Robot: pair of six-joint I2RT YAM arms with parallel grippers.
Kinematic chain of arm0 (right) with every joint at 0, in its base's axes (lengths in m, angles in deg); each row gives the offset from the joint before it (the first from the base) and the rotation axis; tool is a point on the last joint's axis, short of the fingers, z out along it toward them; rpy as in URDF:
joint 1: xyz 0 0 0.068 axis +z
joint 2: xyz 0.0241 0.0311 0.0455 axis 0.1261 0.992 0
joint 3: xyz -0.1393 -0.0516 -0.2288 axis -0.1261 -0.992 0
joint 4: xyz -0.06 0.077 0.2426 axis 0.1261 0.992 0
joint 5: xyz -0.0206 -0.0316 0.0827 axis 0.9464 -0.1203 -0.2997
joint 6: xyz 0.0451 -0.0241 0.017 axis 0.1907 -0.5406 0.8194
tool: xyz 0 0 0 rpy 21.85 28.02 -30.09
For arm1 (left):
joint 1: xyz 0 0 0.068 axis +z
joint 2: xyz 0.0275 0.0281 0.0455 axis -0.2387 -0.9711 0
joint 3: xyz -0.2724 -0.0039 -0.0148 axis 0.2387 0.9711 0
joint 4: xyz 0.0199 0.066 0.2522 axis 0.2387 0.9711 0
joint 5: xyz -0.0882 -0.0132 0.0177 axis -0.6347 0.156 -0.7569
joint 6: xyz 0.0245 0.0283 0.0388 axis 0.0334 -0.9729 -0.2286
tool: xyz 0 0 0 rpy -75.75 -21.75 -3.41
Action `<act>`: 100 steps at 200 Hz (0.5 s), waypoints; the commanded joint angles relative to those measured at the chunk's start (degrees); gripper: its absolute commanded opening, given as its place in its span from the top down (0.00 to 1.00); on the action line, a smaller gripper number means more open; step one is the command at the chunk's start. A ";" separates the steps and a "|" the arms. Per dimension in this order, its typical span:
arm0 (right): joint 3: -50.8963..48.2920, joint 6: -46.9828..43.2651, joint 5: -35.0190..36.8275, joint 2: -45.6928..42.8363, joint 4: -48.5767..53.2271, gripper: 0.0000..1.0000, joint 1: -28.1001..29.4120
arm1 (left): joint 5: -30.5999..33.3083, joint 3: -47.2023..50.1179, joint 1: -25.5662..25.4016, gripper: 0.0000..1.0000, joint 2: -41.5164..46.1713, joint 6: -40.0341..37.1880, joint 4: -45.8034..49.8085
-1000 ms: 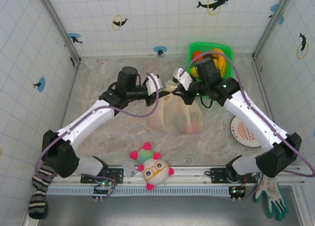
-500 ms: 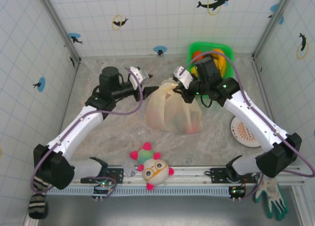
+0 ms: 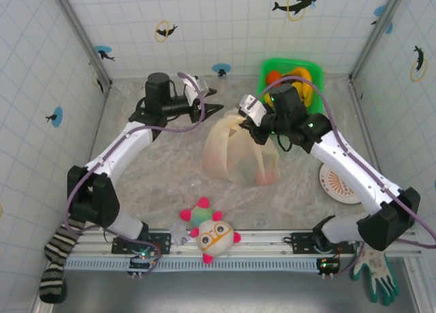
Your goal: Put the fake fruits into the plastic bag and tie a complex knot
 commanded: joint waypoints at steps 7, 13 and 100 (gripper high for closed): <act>-3.55 -2.12 0.41 -4.01 -8.01 1.00 0.42 | -8.84 -2.10 -0.21 0.39 -1.56 -5.28 -0.65; -4.26 -2.18 0.30 -4.53 -9.00 1.00 0.42 | -9.69 -2.18 -0.39 0.38 -1.84 -5.72 -0.64; -7.26 -2.43 3.15 -5.82 -15.98 1.00 0.42 | -11.61 0.33 -4.35 0.33 -3.21 -12.14 2.55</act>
